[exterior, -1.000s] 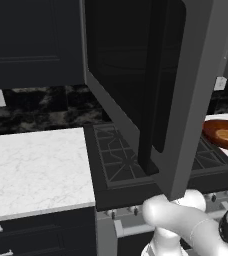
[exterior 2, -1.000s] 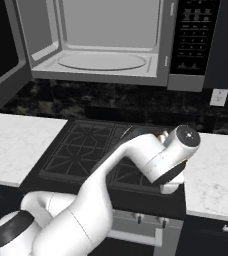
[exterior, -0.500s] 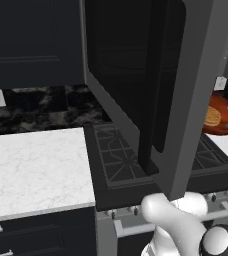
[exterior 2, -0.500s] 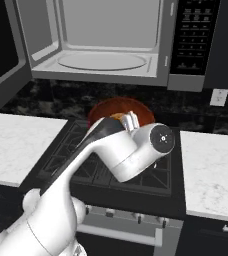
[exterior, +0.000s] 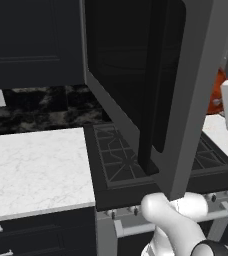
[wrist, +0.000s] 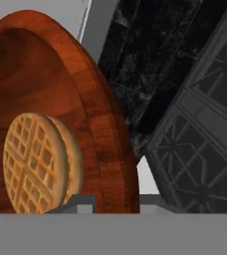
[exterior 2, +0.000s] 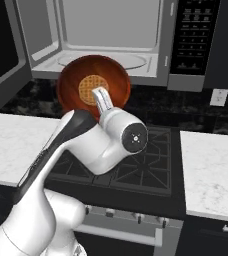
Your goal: Open the microwave, place the bowl with waffle inside the microwave, then close the microwave door and turn it on.
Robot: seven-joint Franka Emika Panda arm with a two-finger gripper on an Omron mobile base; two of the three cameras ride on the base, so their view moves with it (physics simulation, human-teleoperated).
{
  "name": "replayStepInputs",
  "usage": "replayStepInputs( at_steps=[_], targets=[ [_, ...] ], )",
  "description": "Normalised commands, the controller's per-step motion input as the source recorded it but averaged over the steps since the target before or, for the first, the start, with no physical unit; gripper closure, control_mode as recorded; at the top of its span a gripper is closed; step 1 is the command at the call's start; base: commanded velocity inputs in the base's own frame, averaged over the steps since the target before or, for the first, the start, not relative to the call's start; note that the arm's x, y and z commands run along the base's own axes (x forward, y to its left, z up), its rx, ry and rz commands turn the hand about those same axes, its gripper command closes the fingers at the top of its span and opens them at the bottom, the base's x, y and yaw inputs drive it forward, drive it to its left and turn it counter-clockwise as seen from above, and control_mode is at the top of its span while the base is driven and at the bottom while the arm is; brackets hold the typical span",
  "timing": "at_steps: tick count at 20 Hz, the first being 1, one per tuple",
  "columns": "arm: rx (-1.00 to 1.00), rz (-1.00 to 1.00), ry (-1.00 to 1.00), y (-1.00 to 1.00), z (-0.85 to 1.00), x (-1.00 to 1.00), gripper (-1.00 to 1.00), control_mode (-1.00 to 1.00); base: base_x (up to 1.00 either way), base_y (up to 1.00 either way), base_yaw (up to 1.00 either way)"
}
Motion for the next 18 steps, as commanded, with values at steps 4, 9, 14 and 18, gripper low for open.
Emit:
replayStepInputs(
  at_steps=[4,9,14,18],
  targets=[
    [-0.06,0.11,-0.04,0.32,1.0,0.29,1.0,-1.0,0.0,0.0,0.0],
    [0.0,0.0,0.09,0.39,1.0,0.44,1.0,-1.0,0.0,0.0,0.0],
    [0.0,-0.11,0.03,0.3,0.71,0.56,1.0,-1.0,0.0,0.0,0.0],
    [-0.02,-0.17,0.15,0.18,0.03,0.78,1.0,-1.0,0.0,0.0,0.0]
  ],
)
